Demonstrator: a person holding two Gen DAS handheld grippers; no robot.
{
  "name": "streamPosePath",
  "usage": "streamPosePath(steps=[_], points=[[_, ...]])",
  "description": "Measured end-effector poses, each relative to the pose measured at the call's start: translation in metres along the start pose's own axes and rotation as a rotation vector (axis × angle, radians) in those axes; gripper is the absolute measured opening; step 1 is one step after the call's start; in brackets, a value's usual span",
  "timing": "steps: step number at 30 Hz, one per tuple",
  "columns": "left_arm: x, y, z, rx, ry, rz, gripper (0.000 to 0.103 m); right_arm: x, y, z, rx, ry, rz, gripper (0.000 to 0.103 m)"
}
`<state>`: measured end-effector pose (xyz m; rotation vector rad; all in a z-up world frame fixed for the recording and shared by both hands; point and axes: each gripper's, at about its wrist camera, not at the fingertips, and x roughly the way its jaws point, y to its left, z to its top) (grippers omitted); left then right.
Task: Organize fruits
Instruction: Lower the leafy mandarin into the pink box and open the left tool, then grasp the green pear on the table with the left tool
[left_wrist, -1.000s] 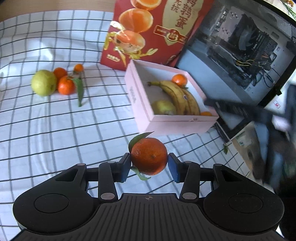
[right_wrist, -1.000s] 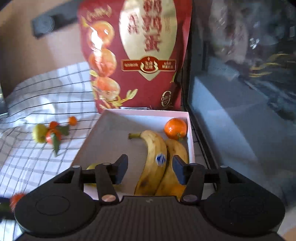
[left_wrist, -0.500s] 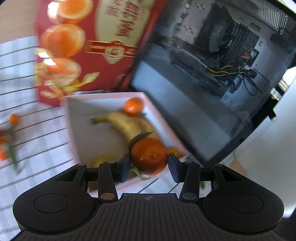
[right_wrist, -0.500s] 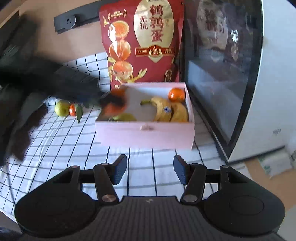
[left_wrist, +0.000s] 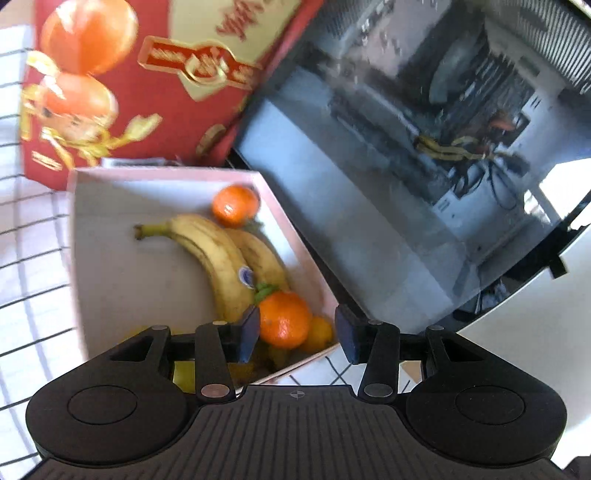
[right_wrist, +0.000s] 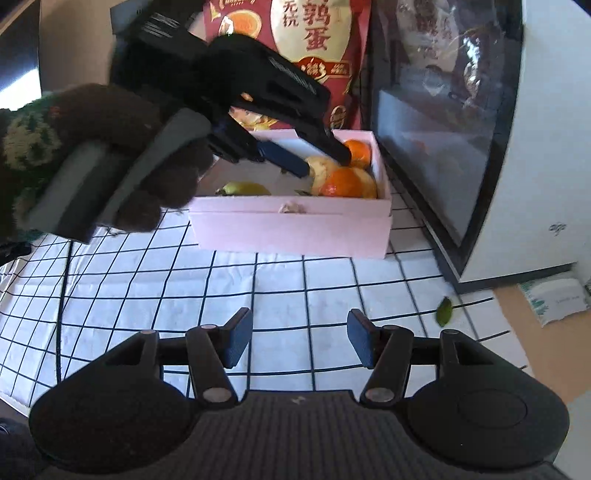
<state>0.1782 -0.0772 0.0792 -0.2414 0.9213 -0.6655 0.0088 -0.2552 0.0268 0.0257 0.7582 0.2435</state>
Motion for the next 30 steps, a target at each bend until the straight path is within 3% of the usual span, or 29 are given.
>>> streamPosePath(steps=[4, 7, 10, 12, 13, 15, 17, 24, 30], points=[[-0.045, 0.016, -0.01, -0.017, -0.112, 0.057, 0.049, 0.011, 0.008, 0.005, -0.031, 0.008, 0.039, 0.057], [-0.082, 0.036, -0.019, -0.044, -0.222, 0.157, 0.049, 0.02, 0.019, 0.01, -0.068, 0.013, 0.074, 0.057], [-0.11, 0.07, -0.026, -0.111, -0.295, 0.367, 0.049, 0.03, 0.032, 0.013, -0.104, 0.026, 0.117, 0.057], [-0.121, 0.1, -0.03, -0.211, -0.285, 0.544, 0.049, 0.037, 0.042, 0.015, -0.128, 0.036, 0.144, 0.057], [-0.127, 0.118, -0.033, -0.279, -0.287, 0.593, 0.049, 0.04, 0.048, 0.016, -0.141, 0.04, 0.158, 0.058], [-0.141, 0.148, -0.039, -0.39, -0.309, 0.609, 0.049, 0.045, 0.058, 0.017, -0.164, 0.049, 0.182, 0.058], [-0.146, 0.167, -0.042, -0.435, -0.315, 0.622, 0.049, 0.049, 0.066, 0.018, -0.187, 0.057, 0.2, 0.058], [-0.139, 0.199, -0.025, -0.429, -0.306, 0.65, 0.049, 0.06, 0.083, 0.021, -0.219, 0.086, 0.226, 0.059], [-0.137, 0.233, -0.006, -0.583, -0.303, 0.601, 0.05, 0.064, 0.089, 0.02, -0.218, 0.112, 0.224, 0.059]])
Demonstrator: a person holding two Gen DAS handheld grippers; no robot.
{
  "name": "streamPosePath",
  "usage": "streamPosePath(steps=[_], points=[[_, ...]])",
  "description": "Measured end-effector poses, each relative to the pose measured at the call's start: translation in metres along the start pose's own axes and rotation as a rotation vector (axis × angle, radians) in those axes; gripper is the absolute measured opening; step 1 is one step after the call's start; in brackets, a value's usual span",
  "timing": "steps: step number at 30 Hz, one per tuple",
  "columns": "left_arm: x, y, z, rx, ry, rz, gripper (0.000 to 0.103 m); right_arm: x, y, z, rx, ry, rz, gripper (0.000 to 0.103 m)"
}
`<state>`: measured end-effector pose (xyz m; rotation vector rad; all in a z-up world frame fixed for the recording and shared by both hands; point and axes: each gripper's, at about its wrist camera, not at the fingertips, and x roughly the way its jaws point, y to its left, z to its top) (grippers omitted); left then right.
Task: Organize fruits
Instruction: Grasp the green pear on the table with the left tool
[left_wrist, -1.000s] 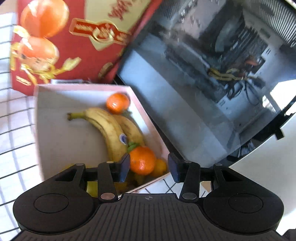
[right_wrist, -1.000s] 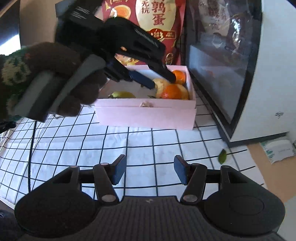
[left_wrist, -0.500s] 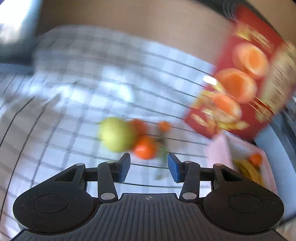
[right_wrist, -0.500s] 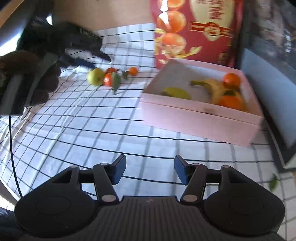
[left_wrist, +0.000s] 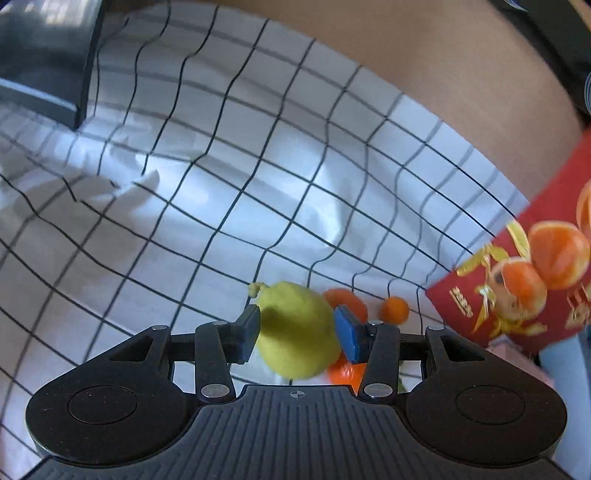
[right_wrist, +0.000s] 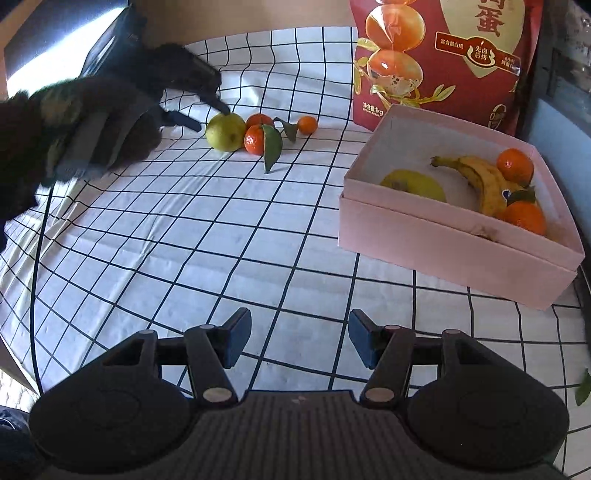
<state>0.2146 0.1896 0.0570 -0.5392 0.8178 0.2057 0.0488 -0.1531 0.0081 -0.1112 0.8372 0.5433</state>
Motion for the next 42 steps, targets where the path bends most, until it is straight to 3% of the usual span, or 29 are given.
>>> streamPosePath(steps=[9, 12, 19, 23, 33, 42], points=[[0.024, 0.008, 0.023, -0.079, 0.058, 0.011, 0.05, -0.002, -0.005, -0.01, 0.019, 0.024, -0.029, 0.059], [0.027, 0.0, 0.022, -0.01, 0.083, 0.002, 0.051, -0.006, -0.007, -0.011, 0.021, 0.024, -0.039, 0.059], [0.013, -0.026, 0.002, 0.304, 0.078, -0.034, 0.052, -0.006, -0.009, -0.011, 0.027, 0.021, -0.04, 0.059], [-0.007, -0.029, -0.013, 0.407, 0.063, -0.049, 0.051, -0.004, -0.005, -0.009, 0.017, 0.018, -0.028, 0.059], [-0.046, -0.011, -0.049, 0.466, 0.019, -0.065, 0.053, -0.001, 0.01, -0.009, -0.025, 0.018, 0.011, 0.059], [-0.042, -0.027, -0.061, 0.56, -0.04, -0.035, 0.053, -0.002, 0.018, -0.014, -0.055, 0.031, 0.017, 0.059]])
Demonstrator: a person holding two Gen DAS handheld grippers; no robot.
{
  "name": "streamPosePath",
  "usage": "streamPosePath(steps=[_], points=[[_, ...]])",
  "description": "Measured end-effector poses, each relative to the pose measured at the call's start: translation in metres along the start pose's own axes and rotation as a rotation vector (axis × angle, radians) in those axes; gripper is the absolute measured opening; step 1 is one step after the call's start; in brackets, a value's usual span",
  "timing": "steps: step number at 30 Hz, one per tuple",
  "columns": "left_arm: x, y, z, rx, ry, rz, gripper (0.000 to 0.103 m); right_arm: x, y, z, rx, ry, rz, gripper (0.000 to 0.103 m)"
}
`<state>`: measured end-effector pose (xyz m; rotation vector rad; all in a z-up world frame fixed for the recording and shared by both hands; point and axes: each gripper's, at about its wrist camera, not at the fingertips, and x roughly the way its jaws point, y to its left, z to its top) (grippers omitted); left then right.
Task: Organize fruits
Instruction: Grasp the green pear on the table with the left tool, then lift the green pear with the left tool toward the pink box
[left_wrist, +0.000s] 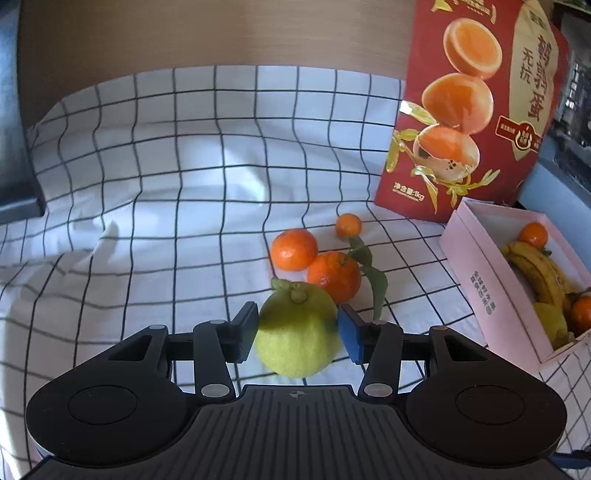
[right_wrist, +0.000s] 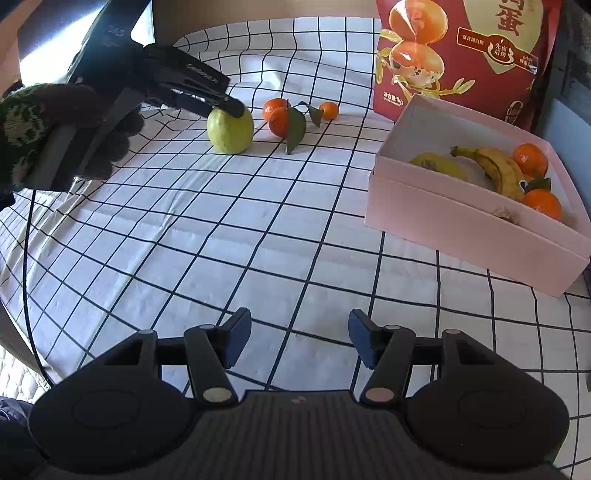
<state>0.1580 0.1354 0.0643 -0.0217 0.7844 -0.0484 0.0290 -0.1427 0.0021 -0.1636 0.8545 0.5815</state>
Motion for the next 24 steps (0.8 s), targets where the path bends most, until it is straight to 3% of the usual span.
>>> streamPosePath(steps=[3, 13, 24], points=[[0.01, -0.003, 0.005, 0.021, 0.01, 0.032, 0.058, -0.001, 0.001, -0.003, 0.0, 0.006, -0.003, 0.059], [0.024, 0.004, 0.016, 0.007, 0.048, 0.03, 0.061, -0.007, 0.002, -0.011, 0.029, 0.006, -0.024, 0.059], [0.028, 0.005, 0.008, -0.014, 0.108, -0.029, 0.066, -0.003, 0.011, -0.009, 0.017, 0.01, -0.025, 0.059]])
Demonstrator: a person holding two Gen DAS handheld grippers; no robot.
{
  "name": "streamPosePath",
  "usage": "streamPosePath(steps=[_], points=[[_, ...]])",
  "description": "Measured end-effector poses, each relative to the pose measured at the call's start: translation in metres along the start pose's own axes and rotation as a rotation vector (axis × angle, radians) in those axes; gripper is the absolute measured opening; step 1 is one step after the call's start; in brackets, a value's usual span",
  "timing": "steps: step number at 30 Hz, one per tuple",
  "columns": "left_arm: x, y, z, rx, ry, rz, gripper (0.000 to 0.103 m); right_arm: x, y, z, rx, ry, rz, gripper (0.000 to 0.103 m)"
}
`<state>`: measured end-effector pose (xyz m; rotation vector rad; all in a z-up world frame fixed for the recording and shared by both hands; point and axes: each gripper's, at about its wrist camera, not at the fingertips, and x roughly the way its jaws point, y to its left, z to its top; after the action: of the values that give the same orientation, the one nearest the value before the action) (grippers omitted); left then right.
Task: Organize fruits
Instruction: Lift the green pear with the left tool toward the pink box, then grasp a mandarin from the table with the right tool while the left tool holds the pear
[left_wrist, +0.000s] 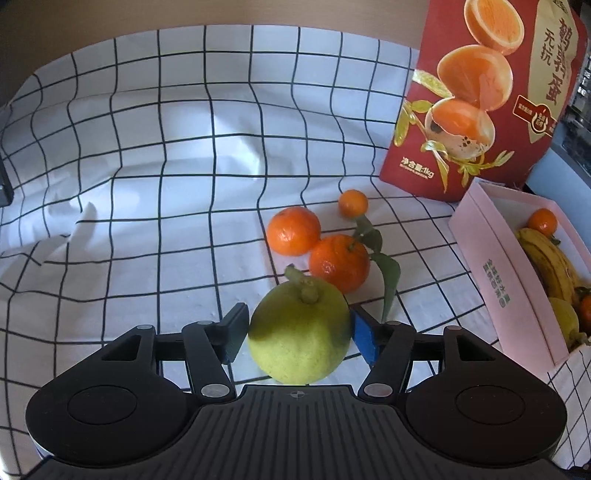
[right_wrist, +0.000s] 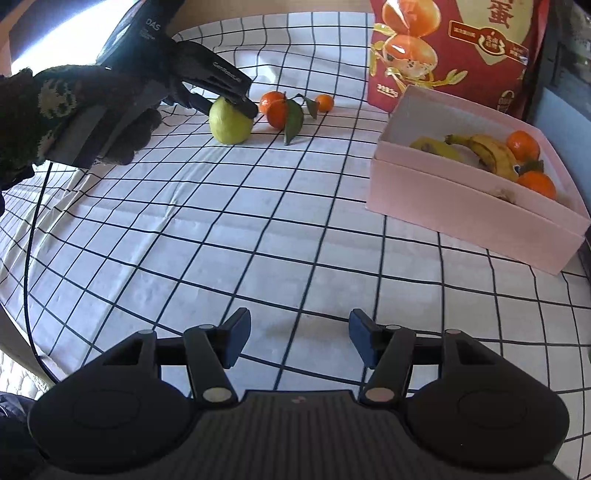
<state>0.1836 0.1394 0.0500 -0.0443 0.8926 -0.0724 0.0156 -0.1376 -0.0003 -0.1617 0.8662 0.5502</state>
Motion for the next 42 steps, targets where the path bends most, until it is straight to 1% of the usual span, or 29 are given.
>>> streamPosePath(steps=[4, 11, 13, 15, 17, 21, 26, 29, 34, 37, 39, 42], points=[[-0.001, 0.0, -0.002, -0.001, -0.024, -0.001, 0.065, 0.001, 0.005, 0.001, -0.011, 0.002, 0.002, 0.059], [-0.01, 0.0, -0.015, 0.011, -0.087, 0.004, 0.065, 0.003, 0.005, 0.006, -0.016, -0.003, -0.008, 0.059], [-0.014, 0.001, -0.019, -0.009, -0.084, -0.004, 0.065, 0.004, 0.002, 0.009, -0.017, -0.006, -0.016, 0.059], [-0.022, 0.006, -0.025, -0.046, -0.075, -0.032, 0.065, 0.005, 0.001, 0.013, -0.02, -0.01, -0.022, 0.059], [-0.034, 0.01, -0.035, -0.082, -0.081, -0.061, 0.065, 0.006, 0.0, 0.019, -0.025, -0.016, -0.021, 0.059], [-0.062, 0.019, -0.059, -0.125, -0.088, -0.085, 0.065, 0.012, 0.005, 0.038, -0.053, -0.043, -0.012, 0.059], [-0.092, 0.029, -0.084, -0.165, -0.072, -0.106, 0.065, 0.025, 0.022, 0.073, -0.12, -0.087, 0.005, 0.059], [-0.107, 0.036, -0.097, -0.191, -0.059, -0.119, 0.065, 0.034, 0.031, 0.104, -0.161, -0.127, 0.017, 0.059], [-0.122, 0.044, -0.113, -0.221, -0.05, -0.12, 0.065, 0.063, 0.042, 0.161, -0.222, -0.196, -0.002, 0.059], [-0.125, 0.049, -0.12, -0.239, -0.047, -0.124, 0.065, 0.092, 0.046, 0.197, -0.228, -0.174, 0.0, 0.059], [-0.126, 0.054, -0.124, -0.256, -0.054, -0.135, 0.064, 0.115, 0.05, 0.219, -0.242, -0.134, -0.008, 0.059], [-0.126, 0.059, -0.13, -0.284, -0.064, -0.144, 0.064, 0.15, 0.056, 0.244, -0.254, -0.068, -0.029, 0.059]])
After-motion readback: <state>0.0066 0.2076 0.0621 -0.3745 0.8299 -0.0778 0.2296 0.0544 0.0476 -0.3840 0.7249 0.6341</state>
